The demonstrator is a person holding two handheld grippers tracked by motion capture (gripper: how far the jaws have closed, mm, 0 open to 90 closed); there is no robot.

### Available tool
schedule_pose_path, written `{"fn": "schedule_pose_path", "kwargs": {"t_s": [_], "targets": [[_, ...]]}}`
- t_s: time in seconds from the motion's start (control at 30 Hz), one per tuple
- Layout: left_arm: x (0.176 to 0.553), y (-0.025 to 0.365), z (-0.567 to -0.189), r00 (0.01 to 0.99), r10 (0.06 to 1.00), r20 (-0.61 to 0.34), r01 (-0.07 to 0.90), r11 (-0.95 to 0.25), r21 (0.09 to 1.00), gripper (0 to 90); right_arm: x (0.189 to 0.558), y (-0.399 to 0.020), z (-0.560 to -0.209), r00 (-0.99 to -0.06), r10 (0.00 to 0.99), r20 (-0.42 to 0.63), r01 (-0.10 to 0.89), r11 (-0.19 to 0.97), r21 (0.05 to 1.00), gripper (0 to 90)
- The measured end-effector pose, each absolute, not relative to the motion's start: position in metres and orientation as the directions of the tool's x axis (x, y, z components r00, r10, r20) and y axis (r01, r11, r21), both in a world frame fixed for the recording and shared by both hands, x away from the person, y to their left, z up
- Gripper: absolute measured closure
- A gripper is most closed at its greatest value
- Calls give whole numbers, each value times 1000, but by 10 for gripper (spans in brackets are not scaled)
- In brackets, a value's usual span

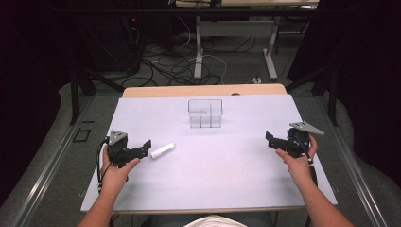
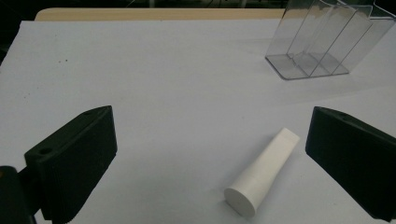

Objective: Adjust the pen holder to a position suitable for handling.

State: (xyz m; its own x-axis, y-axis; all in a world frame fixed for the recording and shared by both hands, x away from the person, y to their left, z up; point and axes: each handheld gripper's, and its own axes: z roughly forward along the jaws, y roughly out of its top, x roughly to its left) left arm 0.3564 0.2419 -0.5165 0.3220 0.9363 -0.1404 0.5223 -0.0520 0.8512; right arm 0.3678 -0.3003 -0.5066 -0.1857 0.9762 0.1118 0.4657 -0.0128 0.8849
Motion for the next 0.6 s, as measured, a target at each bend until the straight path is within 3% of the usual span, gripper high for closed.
{"fn": "schedule_pose_path", "kwargs": {"t_s": [0.23,0.6], "targets": [[356,241,-515,324,934,-150,514,-41,857,21,366,-293,-509,-194,974,113,485,-5,875,0],[351,238,-511,344,925,-161,507,-39,861,26,372,-267,-500,-258,965,56,432,63,900,0]]}}
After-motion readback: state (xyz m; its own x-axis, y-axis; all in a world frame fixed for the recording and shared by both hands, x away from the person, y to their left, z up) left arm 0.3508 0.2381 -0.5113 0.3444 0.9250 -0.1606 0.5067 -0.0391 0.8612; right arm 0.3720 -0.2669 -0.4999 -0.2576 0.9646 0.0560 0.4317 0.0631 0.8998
